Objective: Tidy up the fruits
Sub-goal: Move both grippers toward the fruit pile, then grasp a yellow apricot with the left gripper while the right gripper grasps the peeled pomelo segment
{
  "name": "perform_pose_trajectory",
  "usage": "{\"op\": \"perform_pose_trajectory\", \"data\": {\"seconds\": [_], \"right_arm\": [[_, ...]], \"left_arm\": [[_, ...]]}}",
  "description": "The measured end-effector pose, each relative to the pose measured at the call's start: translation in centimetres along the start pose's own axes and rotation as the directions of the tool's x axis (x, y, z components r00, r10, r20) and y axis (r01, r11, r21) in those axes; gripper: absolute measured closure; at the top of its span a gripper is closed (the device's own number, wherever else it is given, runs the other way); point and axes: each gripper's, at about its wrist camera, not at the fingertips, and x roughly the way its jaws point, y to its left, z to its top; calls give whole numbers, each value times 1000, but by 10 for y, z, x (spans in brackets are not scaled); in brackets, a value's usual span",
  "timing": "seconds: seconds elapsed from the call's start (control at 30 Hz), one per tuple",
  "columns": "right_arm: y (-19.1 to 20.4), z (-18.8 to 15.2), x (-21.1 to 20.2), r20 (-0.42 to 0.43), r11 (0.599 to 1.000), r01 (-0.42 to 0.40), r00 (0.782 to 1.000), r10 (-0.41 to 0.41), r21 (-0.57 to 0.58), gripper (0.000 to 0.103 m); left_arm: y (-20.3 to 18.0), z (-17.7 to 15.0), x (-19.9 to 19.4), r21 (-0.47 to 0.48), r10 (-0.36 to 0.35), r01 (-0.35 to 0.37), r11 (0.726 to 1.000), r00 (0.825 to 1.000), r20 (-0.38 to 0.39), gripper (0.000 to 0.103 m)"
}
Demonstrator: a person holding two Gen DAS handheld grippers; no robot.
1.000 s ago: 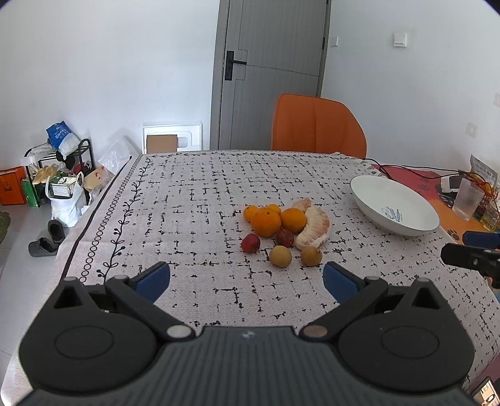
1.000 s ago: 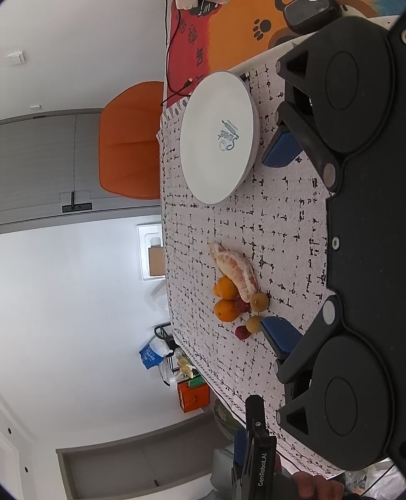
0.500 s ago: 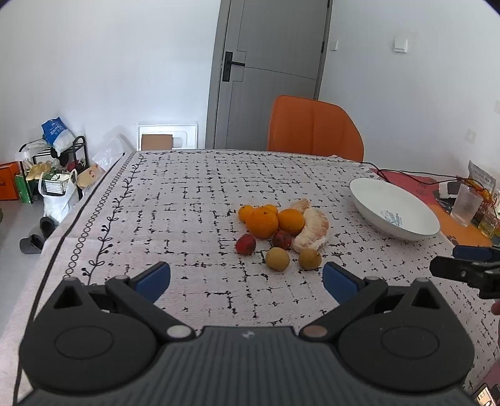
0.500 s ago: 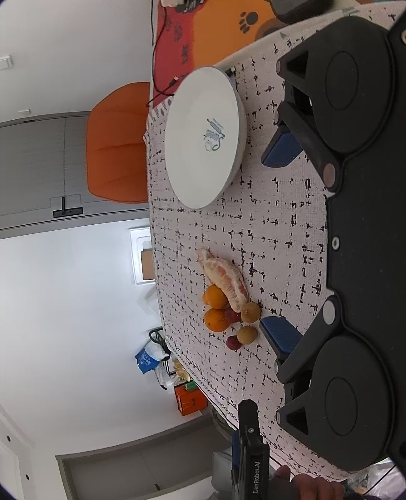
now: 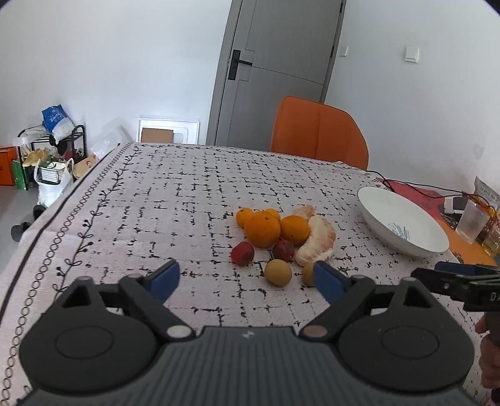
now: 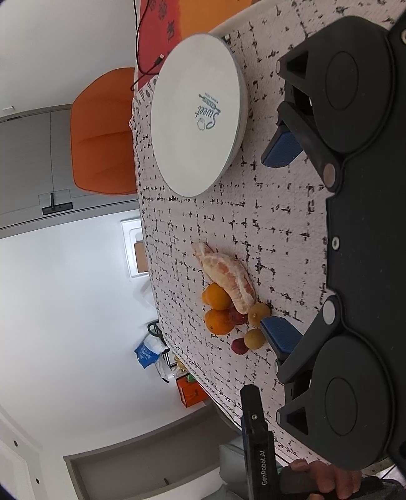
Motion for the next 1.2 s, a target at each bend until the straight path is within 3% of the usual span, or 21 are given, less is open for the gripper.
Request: {"op": "perform_pose_trajectory", "data": {"seconds": [0.1, 0.3, 0.77, 0.87, 1.2], "right_arm": [[-1, 2, 12, -22, 1000, -10, 1000, 10, 6, 0], [-1, 8, 29, -35, 997, -65, 997, 67, 41, 0], [2, 23, 66, -66, 990, -126, 989, 129, 58, 0], [4, 26, 71, -66, 989, -137, 988, 140, 58, 0], [12, 34, 84, -74, 988, -145, 986, 148, 48, 3]], "left_arm": [[-1, 0, 9, -5, -11, 11, 1000, 1000, -13, 34], [-2, 1, 25, -28, -28, 28, 999, 999, -25, 47], [-5, -2, 61, -50, -105, 102, 994, 992, -74, 66], [-7, -3, 66, -54, -148, 144, 988, 985, -89, 80], [-3, 1, 54, -43, -124, 122, 992, 991, -53, 80]]}}
